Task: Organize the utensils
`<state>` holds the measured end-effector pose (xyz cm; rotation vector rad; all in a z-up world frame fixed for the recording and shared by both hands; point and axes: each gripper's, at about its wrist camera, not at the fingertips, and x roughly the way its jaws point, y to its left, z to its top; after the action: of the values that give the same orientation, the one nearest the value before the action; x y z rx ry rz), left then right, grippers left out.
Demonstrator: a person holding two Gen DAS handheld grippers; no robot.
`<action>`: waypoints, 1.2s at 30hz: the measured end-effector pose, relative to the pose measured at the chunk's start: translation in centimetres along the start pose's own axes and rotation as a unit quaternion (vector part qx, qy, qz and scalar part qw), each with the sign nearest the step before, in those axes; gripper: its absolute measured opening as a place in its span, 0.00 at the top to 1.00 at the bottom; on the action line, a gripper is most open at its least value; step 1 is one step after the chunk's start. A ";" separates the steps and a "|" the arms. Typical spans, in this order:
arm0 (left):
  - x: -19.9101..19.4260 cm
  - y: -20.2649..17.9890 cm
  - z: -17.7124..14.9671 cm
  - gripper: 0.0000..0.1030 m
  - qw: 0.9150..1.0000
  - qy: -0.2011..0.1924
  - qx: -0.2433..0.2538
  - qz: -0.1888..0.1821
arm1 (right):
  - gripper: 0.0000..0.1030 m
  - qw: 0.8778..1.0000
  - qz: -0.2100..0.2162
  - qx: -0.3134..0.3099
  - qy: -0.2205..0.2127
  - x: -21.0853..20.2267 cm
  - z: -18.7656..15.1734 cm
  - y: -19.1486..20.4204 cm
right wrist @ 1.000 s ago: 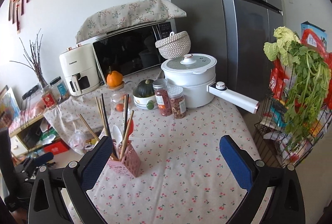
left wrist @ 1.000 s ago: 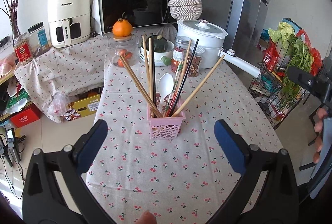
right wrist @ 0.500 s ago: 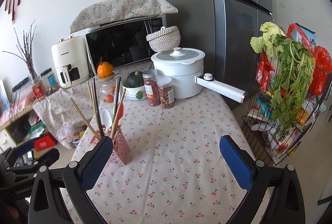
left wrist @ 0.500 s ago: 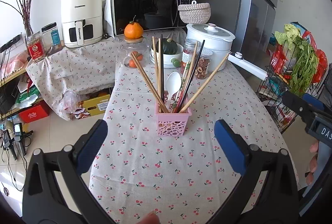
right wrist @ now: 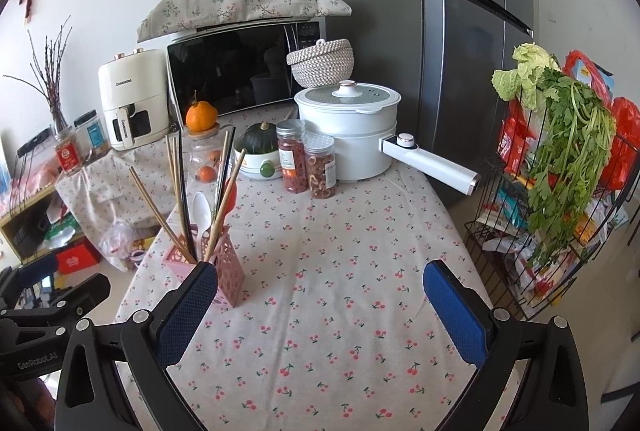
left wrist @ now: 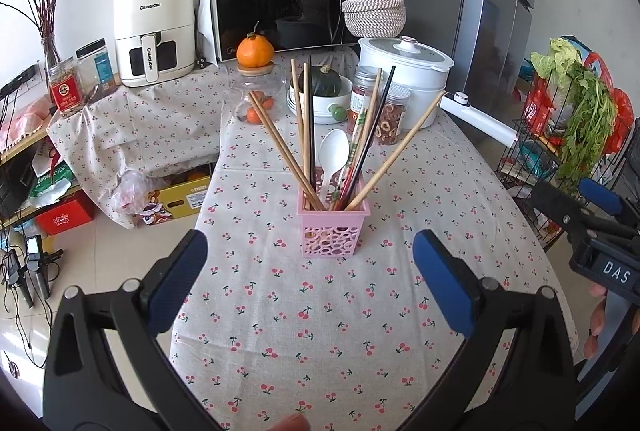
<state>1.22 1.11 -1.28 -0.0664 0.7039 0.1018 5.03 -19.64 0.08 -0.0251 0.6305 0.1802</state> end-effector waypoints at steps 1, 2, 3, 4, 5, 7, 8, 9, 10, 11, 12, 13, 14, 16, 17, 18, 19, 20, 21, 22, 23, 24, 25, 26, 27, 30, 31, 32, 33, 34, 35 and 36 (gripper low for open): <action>0.0 0.0 0.0 0.01 1.000 0.000 0.000 0.000 | 0.00 1.000 0.000 0.000 0.000 0.0 0.0 0.0; 0.0 0.0 0.0 0.01 1.000 0.000 0.000 -0.001 | 0.00 1.000 0.000 0.000 0.000 0.0 -0.1 0.0; 0.0 -0.1 0.0 0.01 1.000 0.000 0.001 -0.002 | 0.00 1.000 0.000 0.001 0.000 0.0 -0.1 0.0; 0.0 -0.1 0.0 0.01 1.000 0.000 0.001 -0.002 | 0.00 1.000 0.000 0.000 0.000 0.0 -0.1 0.0; 0.0 -0.1 0.0 0.01 1.000 0.000 0.001 -0.003 | 0.00 1.000 0.000 0.000 0.000 0.0 0.0 0.0; 0.0 -0.1 0.0 0.01 1.000 0.001 0.001 -0.003 | 0.00 1.000 -0.002 0.001 0.000 0.0 -0.1 0.0; 0.0 -0.1 0.0 0.01 1.000 0.001 0.001 -0.004 | 0.00 1.000 -0.001 0.001 0.000 0.0 -0.1 0.0; 0.1 -0.2 0.0 0.01 1.000 0.002 0.000 -0.004 | 0.00 1.000 -0.001 0.001 0.000 0.0 -0.1 0.0; 0.1 -0.2 0.0 0.01 1.000 0.002 0.001 -0.004 | 0.00 1.000 -0.001 0.001 0.000 0.0 -0.1 0.0; 0.1 -0.2 0.0 0.01 1.000 0.002 0.001 -0.004 | 0.00 1.000 -0.001 0.000 0.000 0.1 -0.1 0.0; 0.1 -0.2 0.0 0.01 1.000 0.002 0.001 -0.004 | 0.00 1.000 -0.001 0.000 0.000 0.1 -0.1 0.0; 0.1 -0.2 0.0 0.01 1.000 0.001 0.001 -0.004 | 0.00 1.000 -0.001 0.000 0.000 0.0 -0.1 0.0; 0.1 -0.2 0.0 0.01 1.000 0.001 0.001 -0.004 | 0.00 1.000 -0.001 0.001 0.001 0.0 -0.1 0.0; 0.1 -0.2 0.0 0.01 1.000 0.002 0.001 -0.004 | 0.00 1.000 0.000 0.001 0.001 0.1 -0.1 0.0; 0.1 -0.2 0.0 0.01 1.000 0.002 0.001 -0.004 | 0.00 1.000 0.000 0.002 0.001 0.1 -0.2 0.0; 0.1 -0.3 0.0 0.01 1.000 0.003 0.002 -0.004 | 0.00 1.000 0.000 0.002 0.001 0.1 -0.2 0.0; 0.1 -0.4 0.0 0.01 1.000 0.003 0.002 -0.004 | 0.00 1.000 -0.001 0.002 0.001 0.1 -0.1 0.0; 0.1 -0.4 0.0 0.01 1.000 0.003 0.002 -0.004 | 0.00 1.000 -0.001 0.002 0.001 0.1 -0.1 -0.1; 0.1 -0.4 0.0 0.01 1.000 0.003 0.002 -0.004 | 0.00 1.000 -0.001 0.002 0.001 0.1 -0.2 -0.1; 0.1 -0.4 0.0 0.01 1.000 0.003 0.001 -0.004 | 0.00 1.000 0.000 0.002 0.001 0.1 -0.1 -0.1; 0.1 -0.4 0.0 0.01 1.000 0.003 0.001 -0.005 | 0.00 1.000 0.000 0.003 0.002 0.1 -0.2 -0.1; 0.1 -0.4 0.0 0.01 1.000 0.003 0.001 -0.004 | 0.00 1.000 -0.001 0.003 0.002 0.1 -0.2 -0.1; 0.1 -0.4 0.0 0.01 1.000 0.003 0.001 -0.004 | 0.00 1.000 -0.001 0.004 0.002 0.1 -0.2 -0.1; 0.1 -0.4 0.0 0.01 1.000 0.003 0.001 -0.005 | 0.00 1.000 -0.001 0.004 0.003 0.1 -0.3 -0.1; 0.1 -0.4 0.0 0.01 1.000 0.003 0.001 -0.005 | 0.00 1.000 0.000 0.005 0.003 0.2 -0.3 -0.1; 0.1 -0.3 0.0 0.01 1.000 0.003 0.002 -0.005 | 0.00 1.000 -0.002 0.005 0.003 0.2 -0.4 0.0; 0.1 -0.3 0.0 0.01 1.000 0.003 0.001 -0.005 | 0.00 1.000 -0.002 0.006 0.003 0.2 -0.3 -0.1; 0.1 -0.4 0.0 0.01 1.000 0.003 0.001 -0.005 | 0.00 1.000 -0.002 0.006 0.004 0.2 -0.4 0.0; 0.1 -0.3 0.0 0.01 1.000 0.003 0.002 -0.005 | 0.00 1.000 -0.001 0.006 0.003 0.2 -0.3 -0.1; 0.1 -0.3 0.0 0.01 1.000 0.003 0.002 -0.005 | 0.00 1.000 -0.001 0.006 0.003 0.2 -0.3 -0.1; 0.1 -0.3 0.0 0.01 1.000 0.004 0.002 -0.005 | 0.00 1.000 -0.001 0.006 0.003 0.2 -0.3 -0.1; 0.1 -0.3 0.0 0.01 1.000 0.003 0.001 -0.004 | 0.00 1.000 -0.001 0.006 0.003 0.2 -0.3 -0.1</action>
<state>1.34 0.77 -1.35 -0.0673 0.7106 0.0920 4.99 -19.70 -0.30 -0.0147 0.6383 0.1737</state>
